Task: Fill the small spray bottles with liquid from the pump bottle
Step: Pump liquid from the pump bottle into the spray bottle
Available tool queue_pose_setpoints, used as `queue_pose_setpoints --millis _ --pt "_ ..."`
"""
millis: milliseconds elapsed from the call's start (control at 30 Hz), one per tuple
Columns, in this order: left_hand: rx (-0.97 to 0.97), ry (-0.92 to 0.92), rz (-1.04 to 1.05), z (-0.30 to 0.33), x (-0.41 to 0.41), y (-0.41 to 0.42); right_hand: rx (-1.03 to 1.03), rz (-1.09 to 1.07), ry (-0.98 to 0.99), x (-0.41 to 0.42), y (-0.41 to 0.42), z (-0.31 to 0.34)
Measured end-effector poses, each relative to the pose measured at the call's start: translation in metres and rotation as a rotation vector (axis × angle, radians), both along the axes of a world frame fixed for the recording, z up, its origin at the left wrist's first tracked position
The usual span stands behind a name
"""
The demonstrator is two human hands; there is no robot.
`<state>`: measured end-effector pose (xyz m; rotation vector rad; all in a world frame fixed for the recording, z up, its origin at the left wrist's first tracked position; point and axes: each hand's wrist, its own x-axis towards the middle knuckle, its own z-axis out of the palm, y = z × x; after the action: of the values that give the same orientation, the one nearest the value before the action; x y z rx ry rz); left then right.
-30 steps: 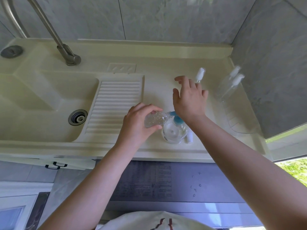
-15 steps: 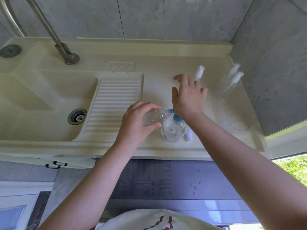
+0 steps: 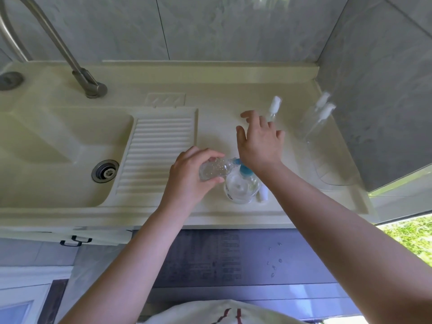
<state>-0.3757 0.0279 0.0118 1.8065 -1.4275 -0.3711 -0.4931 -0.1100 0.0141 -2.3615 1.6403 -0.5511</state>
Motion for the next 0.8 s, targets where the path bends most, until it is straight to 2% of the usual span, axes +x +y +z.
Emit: queue_pose_setpoints --millis 233,400,533,700,800 --pt "-0.006 0.007 -0.002 -0.0022 -0.0002 0.0012 0.041 0.006 -0.007 0.0004 0.0034 -0.0030" --pt "-0.006 0.015 0.005 -0.0016 0.0007 0.0023 0.071 -0.016 -0.087 0.0011 -0.0014 0.0056" --pt "-0.010 0.018 -0.009 -0.0020 0.0001 0.0019 0.092 -0.021 -0.056 -0.0001 0.0021 -0.0015" --pt "0.006 0.013 0.004 -0.0033 0.0026 0.0026 0.043 -0.028 -0.099 -0.0017 -0.0018 0.0058" --pt "-0.001 0.016 0.003 -0.0028 0.0012 0.0025 -0.006 -0.007 -0.038 -0.0008 0.0022 0.0033"
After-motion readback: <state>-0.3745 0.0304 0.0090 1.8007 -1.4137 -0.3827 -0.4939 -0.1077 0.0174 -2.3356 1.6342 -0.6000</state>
